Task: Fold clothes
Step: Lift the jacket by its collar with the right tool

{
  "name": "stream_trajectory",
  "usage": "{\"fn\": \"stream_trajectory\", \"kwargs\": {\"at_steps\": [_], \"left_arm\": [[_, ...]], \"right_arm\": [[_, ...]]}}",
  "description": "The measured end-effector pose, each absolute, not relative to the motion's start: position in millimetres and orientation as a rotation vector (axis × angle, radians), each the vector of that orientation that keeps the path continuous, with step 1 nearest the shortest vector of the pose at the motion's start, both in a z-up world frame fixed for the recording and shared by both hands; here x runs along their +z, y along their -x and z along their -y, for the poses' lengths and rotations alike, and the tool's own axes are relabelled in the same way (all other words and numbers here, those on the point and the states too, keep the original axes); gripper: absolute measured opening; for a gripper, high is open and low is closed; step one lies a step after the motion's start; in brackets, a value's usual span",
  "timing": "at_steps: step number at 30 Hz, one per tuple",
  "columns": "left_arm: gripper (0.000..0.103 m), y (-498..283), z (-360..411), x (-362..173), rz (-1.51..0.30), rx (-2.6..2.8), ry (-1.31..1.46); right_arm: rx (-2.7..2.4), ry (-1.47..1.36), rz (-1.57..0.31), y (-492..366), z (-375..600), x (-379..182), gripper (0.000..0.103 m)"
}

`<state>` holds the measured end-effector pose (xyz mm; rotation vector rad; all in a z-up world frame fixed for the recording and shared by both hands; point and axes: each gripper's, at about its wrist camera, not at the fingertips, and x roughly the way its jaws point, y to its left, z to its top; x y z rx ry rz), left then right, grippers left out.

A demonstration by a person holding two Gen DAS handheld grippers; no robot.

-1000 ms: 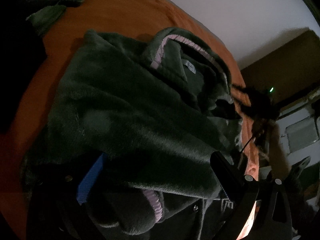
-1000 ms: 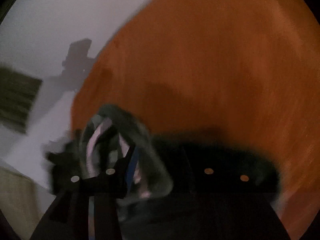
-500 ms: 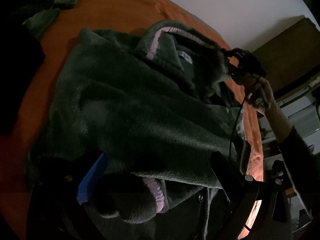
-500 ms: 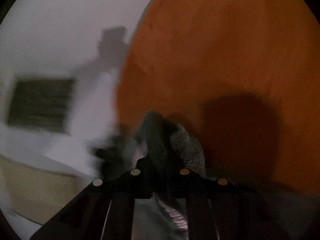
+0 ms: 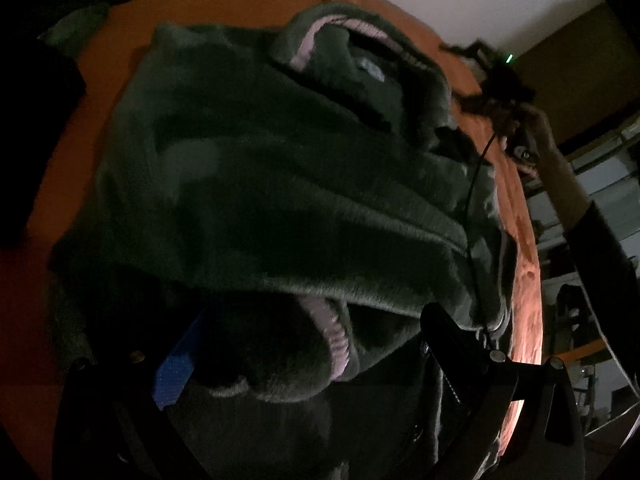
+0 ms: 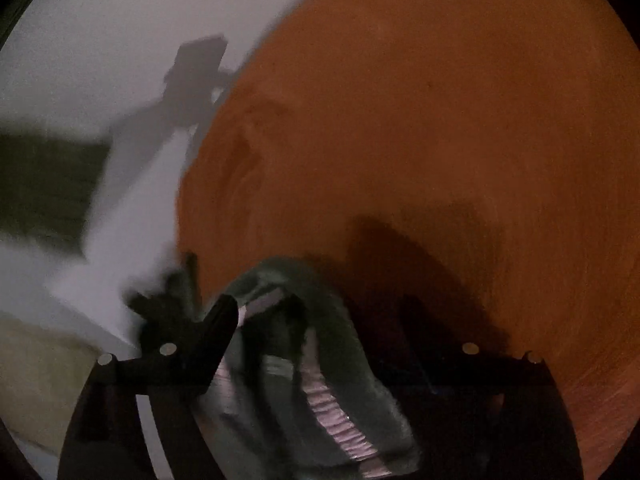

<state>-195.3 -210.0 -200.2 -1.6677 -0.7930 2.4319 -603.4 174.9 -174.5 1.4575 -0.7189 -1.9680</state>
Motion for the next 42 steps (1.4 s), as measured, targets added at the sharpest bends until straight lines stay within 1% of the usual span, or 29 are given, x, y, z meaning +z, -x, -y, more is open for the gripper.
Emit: {"fn": "stream_trajectory", "kwargs": {"at_steps": [3,6,7,8,9,10,11,13,14,15,16,17,18,19,20,21,22,23,24,26,30,31,32,33,34,35,39,40,42], "left_arm": [[0.102,192.5,211.1,-200.5,0.797,2.422,1.671],[0.102,192.6,213.3,-197.2,0.817,2.426,1.658],[0.102,192.5,214.7,-195.9,0.833,2.43,1.646],[0.102,193.0,216.7,-193.8,0.854,2.434,1.632],[0.102,193.7,218.7,-191.6,0.877,2.439,1.619],[0.102,194.3,220.8,-189.4,0.899,2.444,1.605],[0.102,194.8,224.2,-186.7,0.932,2.444,1.587],[0.102,198.1,227.1,-182.9,0.976,2.437,1.567],[0.102,198.7,229.3,-181.3,0.988,2.434,1.561],[0.102,200.2,230.9,-180.1,0.988,2.44,1.56],[0.102,201.8,232.5,-178.9,0.987,2.449,1.559],[0.102,203.1,234.0,-177.5,0.984,2.46,1.561],[0.102,203.3,236.4,-176.7,0.989,2.464,1.56],[0.102,202.9,238.4,-176.1,0.999,2.461,1.555],[0.102,202.1,239.6,-175.7,1.003,2.459,1.553],[0.102,201.2,240.6,-175.3,1.007,2.458,1.552],[0.102,200.3,240.2,-175.4,1.0,2.456,1.559],[0.102,199.5,239.3,-175.8,0.991,2.454,1.566],[0.102,198.8,238.4,-176.2,0.982,2.453,1.573],[0.102,197.3,237.0,-176.7,0.966,2.45,1.583],[0.102,198.4,237.2,-175.9,0.954,2.459,1.571],[0.102,201.5,238.3,-175.1,0.953,2.459,1.564],[0.102,208.1,239.5,-173.6,0.945,2.461,1.557],[0.102,220.4,241.4,-170.6,0.921,2.472,1.55],[0.102,234.9,243.1,-167.7,0.882,2.489,1.553],[0.102,250.9,244.3,-165.5,0.832,2.506,1.567],[0.102,347.7,245.9,-154.9,0.591,2.543,1.583],[0.102,372.9,245.8,-154.7,0.566,2.53,1.576],[0.102,424.9,243.7,-159.1,0.542,2.484,1.584]], "right_arm": [[-2.027,-1.335,0.489,607.2,-142.9,-149.3,0.082],[-1.917,-1.486,0.402,625.4,-105.2,-172.6,0.082],[-1.902,-1.534,0.392,629.1,-98.3,-180.3,0.08],[-1.873,-1.565,0.416,627.5,-95.9,-187.8,0.055],[-1.844,-1.595,0.44,625.9,-93.4,-195.3,0.006],[-1.817,-1.622,0.476,624.1,-92.3,-202.4,0.007],[-1.796,-1.64,0.598,621.5,-99.1,-208.0,0.006],[-1.596,-1.702,0.928,621.3,-114.6,-227.0,0.006],[-1.511,-1.719,1.036,622.2,-119.8,-234.0,0.006],[-1.435,-1.741,1.124,623.4,-124.4,-240.8,0.006],[-1.443,-1.819,1.094,626.6,-125.2,-245.6,0.007],[-1.458,-1.895,1.056,629.7,-125.6,-249.8,0.017],[-1.517,-1.946,0.976,632.3,-123.5,-248.5,0.035],[-1.587,-1.912,0.885,634.2,-121.7,-237.7,0.036],[-1.653,-1.872,0.791,635.7,-119.1,-226.5,0.042],[-1.722,-1.814,0.69,634.0,-112.4,-212.9,0.062],[-1.787,-1.753,0.59,632.3,-105.6,-199.3,0.074],[-1.846,-1.688,0.489,630.7,-98.8,-185.7,0.093],[-1.901,-1.621,0.388,629.0,-92.0,-172.1,0.1],[-1.986,-1.487,0.196,626.4,-77.3,-146.6,0.1],[-1.844,-1.532,0.036,635.7,-12.7,-151.3,0.098],[-1.83,-1.558,-0.019,634.1,-1.6,-157.8,0.095],[-1.815,-1.587,-0.055,633.1,6.9,-164.1,0.074],[-1.798,-1.634,0.022,635.0,-0.1,-168.4,0.028],[-1.778,-1.679,0.1,636.9,-7.1,-172.7,0.009],[-1.756,-1.723,0.179,638.8,-14.1,-177.1,0.011],[-1.642,-1.881,0.51,646.4,-42.4,-194.8,0.011],[-1.563,-1.898,0.665,647.0,-50.8,-200.9,0.011],[-1.462,-1.89,0.855,645.6,-67.4,-207.8,0.014]]}}
